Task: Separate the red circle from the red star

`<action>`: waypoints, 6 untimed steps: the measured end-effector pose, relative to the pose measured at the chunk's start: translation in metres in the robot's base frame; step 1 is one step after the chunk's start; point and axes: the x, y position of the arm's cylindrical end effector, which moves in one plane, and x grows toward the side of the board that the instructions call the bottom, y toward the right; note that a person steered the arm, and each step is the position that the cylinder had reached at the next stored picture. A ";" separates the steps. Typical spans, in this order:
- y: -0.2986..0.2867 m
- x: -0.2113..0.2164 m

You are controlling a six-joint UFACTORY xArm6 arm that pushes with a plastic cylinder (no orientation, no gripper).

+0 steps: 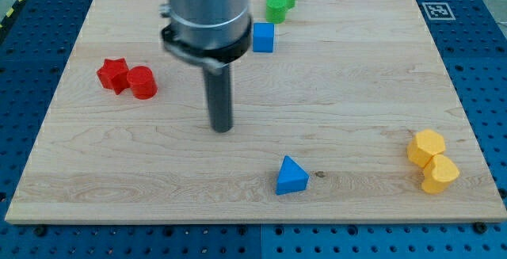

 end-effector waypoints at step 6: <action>-0.104 -0.076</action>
